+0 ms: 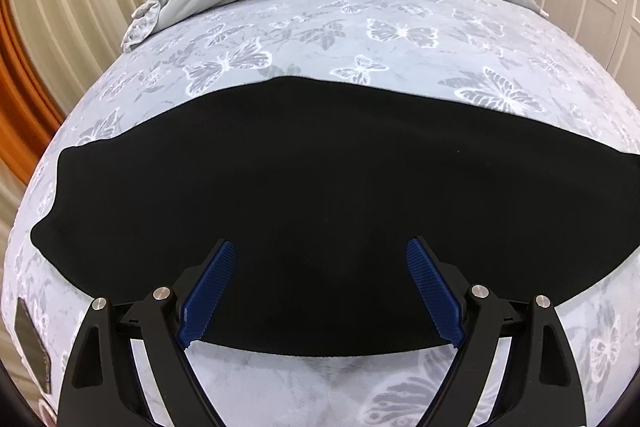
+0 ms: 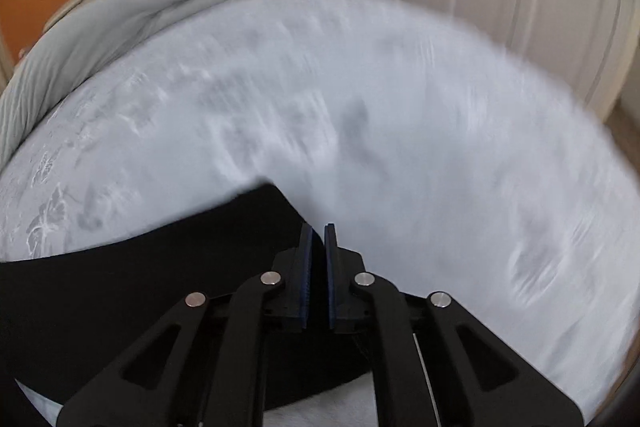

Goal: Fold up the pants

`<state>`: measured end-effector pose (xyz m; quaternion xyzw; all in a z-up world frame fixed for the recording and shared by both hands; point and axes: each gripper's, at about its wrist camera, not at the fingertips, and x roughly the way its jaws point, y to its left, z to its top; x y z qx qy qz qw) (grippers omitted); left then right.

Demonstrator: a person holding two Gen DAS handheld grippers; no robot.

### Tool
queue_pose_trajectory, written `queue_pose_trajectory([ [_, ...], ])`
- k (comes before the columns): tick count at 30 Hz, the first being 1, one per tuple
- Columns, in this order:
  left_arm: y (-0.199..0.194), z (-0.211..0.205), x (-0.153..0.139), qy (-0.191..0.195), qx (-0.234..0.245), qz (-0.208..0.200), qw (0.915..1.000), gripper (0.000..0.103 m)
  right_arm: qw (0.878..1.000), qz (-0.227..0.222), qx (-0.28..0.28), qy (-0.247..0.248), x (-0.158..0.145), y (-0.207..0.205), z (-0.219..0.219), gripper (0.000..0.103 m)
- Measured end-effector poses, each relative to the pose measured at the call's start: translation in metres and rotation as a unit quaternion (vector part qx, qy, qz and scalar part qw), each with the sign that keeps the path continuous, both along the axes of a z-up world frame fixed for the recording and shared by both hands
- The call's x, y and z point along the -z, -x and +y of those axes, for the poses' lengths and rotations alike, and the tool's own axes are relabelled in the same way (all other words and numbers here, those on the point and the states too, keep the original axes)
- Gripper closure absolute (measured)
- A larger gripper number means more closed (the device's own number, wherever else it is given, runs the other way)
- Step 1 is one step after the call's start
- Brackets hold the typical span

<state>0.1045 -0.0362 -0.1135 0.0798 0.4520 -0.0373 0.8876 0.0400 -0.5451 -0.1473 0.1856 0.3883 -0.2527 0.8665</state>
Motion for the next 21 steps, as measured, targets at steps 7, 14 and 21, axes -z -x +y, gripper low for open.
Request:
queue_pose_trajectory([
  [7, 0.0, 0.0, -0.003, 0.008, -0.008, 0.0, 0.9999, 0.016, 0.989, -0.074, -0.124, 0.01, -0.07, 0.002, 0.101, 0.091],
  [14, 0.003, 0.009, 0.007, -0.027, -0.02, 0.021, 0.9992, 0.016, 0.969, 0.046, -0.242, 0.019, -0.002, -0.07, 0.193, 0.097],
  [21, -0.014, 0.065, 0.008, -0.02, -0.088, 0.052, 0.9945, 0.016, 0.978, -0.039, -0.206, 0.0, -0.058, -0.077, 0.211, 0.093],
])
